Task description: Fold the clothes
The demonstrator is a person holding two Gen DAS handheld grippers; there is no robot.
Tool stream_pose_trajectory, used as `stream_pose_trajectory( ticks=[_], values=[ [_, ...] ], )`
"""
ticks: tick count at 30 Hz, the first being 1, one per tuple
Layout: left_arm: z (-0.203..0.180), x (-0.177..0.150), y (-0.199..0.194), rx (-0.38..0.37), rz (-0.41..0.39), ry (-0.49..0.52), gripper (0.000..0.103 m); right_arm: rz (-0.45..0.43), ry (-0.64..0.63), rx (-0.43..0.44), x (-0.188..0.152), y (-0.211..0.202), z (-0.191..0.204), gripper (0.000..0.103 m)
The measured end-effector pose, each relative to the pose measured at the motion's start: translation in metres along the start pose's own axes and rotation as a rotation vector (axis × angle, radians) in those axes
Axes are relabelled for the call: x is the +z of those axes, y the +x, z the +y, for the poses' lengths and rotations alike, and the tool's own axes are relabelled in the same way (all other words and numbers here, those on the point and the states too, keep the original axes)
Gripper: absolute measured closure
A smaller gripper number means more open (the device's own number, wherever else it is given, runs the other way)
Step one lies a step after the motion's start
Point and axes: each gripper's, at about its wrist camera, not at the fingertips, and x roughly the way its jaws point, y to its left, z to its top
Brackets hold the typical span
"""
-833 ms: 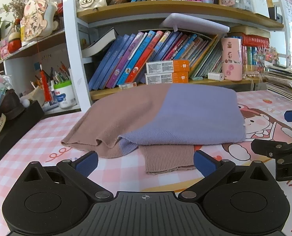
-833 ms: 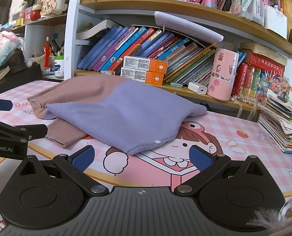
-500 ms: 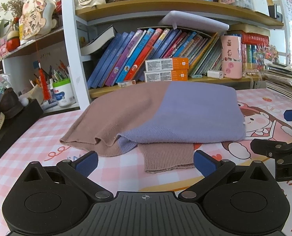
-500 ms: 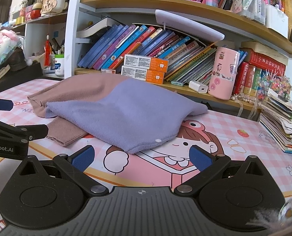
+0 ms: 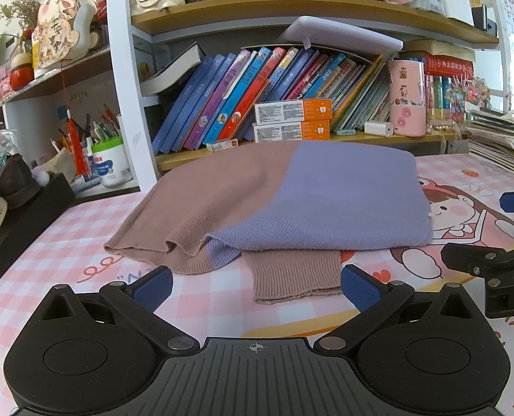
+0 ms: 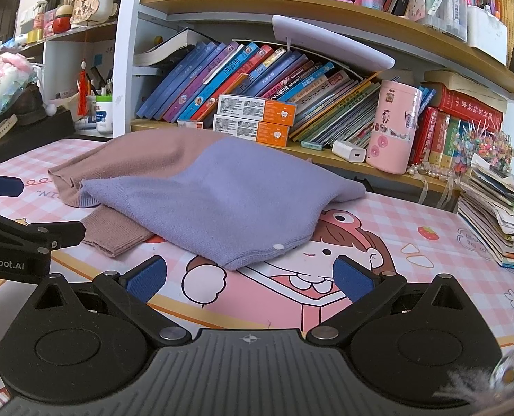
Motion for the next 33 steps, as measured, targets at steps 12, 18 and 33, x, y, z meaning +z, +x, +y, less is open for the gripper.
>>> stream_pose_trajectory(
  ticks=[12,18,33],
  values=[
    [-0.0007,0.0007,-0.0005,-0.002,0.003,0.0,0.0,0.001,0.002,0.001,0.0,0.0001,0.0003,0.0],
    [-0.001,0.0024,-0.0002,-0.002,0.007,0.001,0.0,0.002,0.002,0.001,0.0004,0.0,0.0,0.0],
    [-0.0002,0.0034,0.0004,-0.003,0.014,0.004,0.0,0.007,0.007,0.002,0.0002,0.0007,-0.0003,0.0]
  ],
)
